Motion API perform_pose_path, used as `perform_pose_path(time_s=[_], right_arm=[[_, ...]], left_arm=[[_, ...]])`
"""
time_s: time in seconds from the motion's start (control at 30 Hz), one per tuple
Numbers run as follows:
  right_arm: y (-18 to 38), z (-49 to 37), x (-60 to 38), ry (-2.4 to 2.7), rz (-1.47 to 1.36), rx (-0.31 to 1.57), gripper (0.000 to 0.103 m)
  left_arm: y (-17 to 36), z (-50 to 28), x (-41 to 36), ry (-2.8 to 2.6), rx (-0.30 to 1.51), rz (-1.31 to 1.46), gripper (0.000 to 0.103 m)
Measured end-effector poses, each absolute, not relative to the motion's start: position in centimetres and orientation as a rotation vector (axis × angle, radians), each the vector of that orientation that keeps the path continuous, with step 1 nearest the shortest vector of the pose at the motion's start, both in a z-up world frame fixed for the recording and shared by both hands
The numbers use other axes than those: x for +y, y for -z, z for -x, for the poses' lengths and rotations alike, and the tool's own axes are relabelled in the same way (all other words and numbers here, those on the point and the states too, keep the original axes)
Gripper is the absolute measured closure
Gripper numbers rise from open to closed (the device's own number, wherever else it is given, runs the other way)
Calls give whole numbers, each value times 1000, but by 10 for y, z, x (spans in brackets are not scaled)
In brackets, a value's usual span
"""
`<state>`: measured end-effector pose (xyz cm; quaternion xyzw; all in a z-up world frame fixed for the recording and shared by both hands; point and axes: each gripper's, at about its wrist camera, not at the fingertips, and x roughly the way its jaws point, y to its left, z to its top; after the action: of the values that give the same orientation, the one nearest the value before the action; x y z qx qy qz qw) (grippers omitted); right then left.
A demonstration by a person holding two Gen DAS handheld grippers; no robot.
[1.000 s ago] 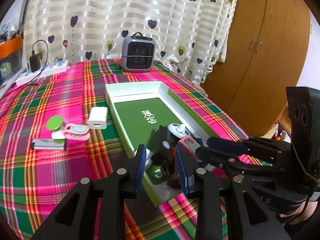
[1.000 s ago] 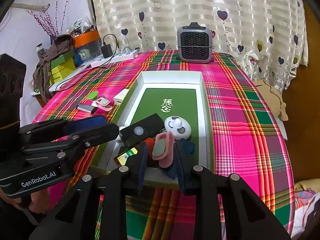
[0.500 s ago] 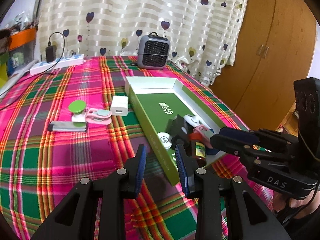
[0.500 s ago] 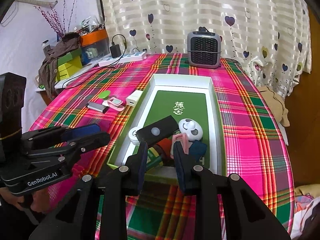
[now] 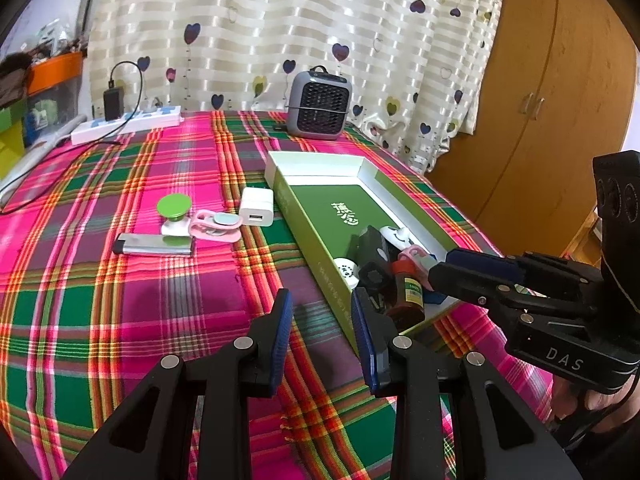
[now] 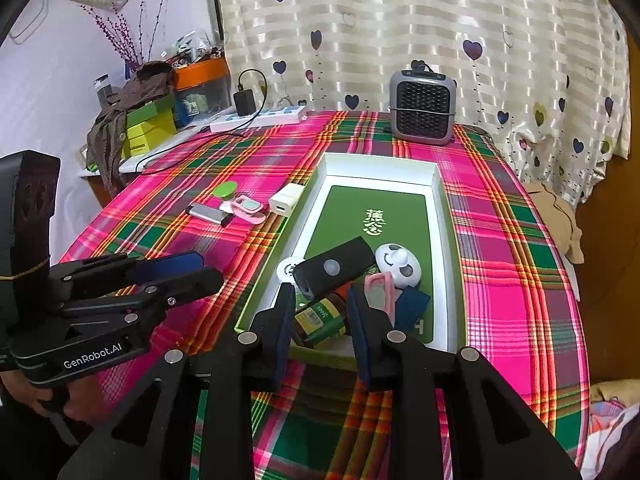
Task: Organize rigid objects
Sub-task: 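Open both grippers and withdraw them from the green box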
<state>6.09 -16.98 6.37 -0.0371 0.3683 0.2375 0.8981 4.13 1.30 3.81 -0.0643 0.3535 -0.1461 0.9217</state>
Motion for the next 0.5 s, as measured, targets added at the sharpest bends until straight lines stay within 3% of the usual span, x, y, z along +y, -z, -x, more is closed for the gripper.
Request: perform_pose_path(time_s=[0.5], right_arm=[[-66, -59, -160, -534, 87, 749, 75]], left_arm=[[-38, -38, 38, 244, 720, 151, 74]])
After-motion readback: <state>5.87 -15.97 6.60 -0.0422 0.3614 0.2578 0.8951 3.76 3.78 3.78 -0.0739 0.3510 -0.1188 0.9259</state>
